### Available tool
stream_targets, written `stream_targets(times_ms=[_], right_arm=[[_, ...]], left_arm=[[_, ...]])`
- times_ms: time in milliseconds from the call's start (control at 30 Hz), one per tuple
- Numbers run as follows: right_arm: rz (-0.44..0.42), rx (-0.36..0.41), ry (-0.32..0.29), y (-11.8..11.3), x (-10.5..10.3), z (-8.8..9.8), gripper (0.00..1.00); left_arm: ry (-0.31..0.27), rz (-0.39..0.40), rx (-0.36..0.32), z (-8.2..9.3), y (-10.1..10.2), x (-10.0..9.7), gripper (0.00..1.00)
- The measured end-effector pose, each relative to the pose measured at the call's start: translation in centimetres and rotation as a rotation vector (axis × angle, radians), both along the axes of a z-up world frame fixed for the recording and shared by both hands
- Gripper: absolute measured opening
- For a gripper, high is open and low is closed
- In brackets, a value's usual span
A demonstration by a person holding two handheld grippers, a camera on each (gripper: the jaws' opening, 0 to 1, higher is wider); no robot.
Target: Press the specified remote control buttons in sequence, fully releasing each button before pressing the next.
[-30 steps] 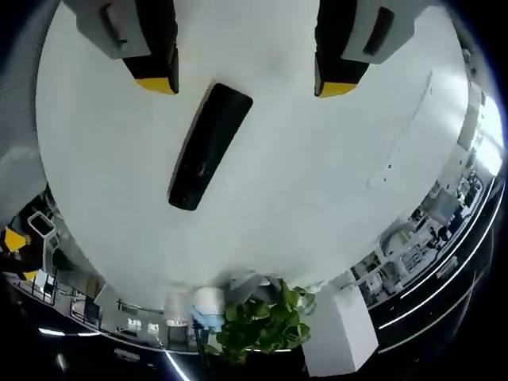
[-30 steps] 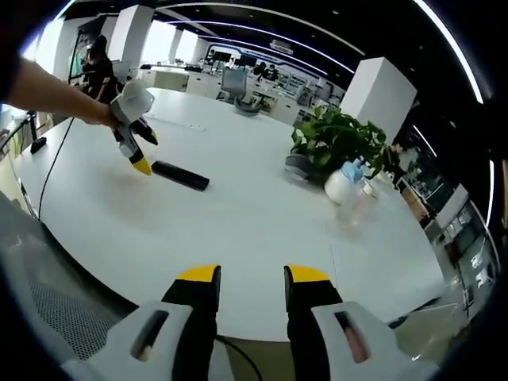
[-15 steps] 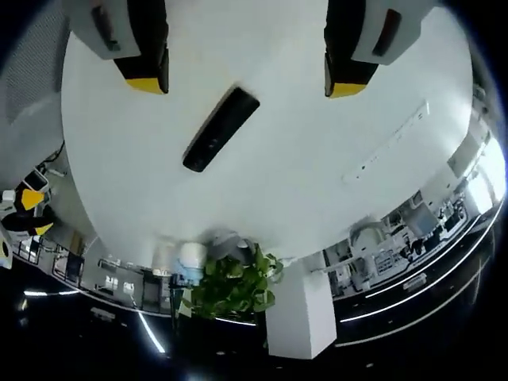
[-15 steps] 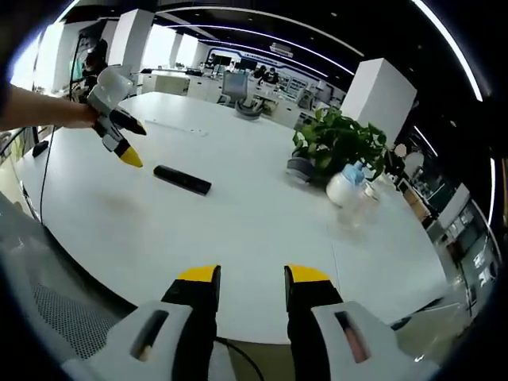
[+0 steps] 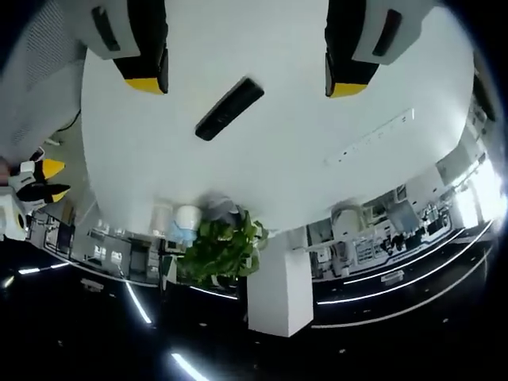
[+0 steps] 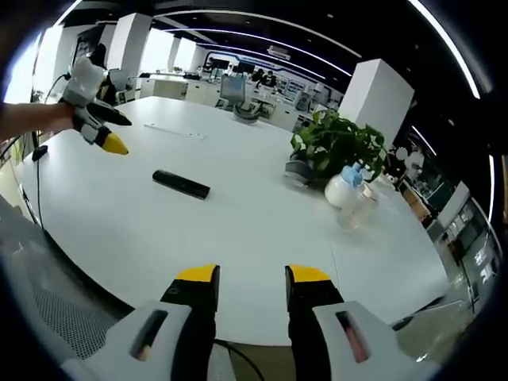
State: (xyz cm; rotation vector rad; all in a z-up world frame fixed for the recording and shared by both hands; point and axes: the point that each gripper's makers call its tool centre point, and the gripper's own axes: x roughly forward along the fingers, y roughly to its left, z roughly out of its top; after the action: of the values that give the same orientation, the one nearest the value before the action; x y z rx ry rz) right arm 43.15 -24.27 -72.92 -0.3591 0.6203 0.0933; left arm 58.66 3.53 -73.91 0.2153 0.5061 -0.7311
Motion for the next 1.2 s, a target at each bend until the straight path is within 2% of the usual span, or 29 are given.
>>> stream_targets(times_ms=[167, 367, 533, 633, 767, 900, 1100, 1200], right_arm=[[0.007, 0.004, -0.004, 0.1, 0.0, 0.0, 0.34], [0.023, 0.007, -0.005, 0.5, 0.0, 0.0, 0.37], [0.025, 0.029, -0.015, 0.6, 0.1, 0.3, 0.39], [0.019, 0.051, -0.023, 0.6, 0.2, 0.5, 0.40], [0.024, 0.070, -0.033, 0.8, 0.2, 0.7, 0.42], [0.019, 0.079, -0.045, 0.8, 0.3, 0.9, 0.42], [0.003, 0.104, -0.078, 0.5, 0.3, 1.5, 0.40], [0.000, 0.105, -0.076, 0.5, 0.3, 1.4, 0.40]], left_arm=[[-0.010, 0.035, -0.084, 2.0, -0.1, -1.4, 0.89], [-0.051, 0.070, -0.114, 4.1, 1.0, -2.6, 0.90], [-0.096, 0.103, -0.157, 5.7, 1.6, -4.3, 0.96], [-0.113, 0.115, -0.163, 6.0, 2.0, -5.0, 1.00], [-0.133, 0.144, -0.212, 6.9, 2.3, -6.2, 1.00], [-0.175, 0.148, -0.222, 7.5, 2.3, -7.4, 1.00], [-0.171, 0.185, -0.242, 7.4, 3.1, -9.7, 1.00], [-0.222, 0.201, -0.245, 7.9, 3.4, -10.8, 1.00]])
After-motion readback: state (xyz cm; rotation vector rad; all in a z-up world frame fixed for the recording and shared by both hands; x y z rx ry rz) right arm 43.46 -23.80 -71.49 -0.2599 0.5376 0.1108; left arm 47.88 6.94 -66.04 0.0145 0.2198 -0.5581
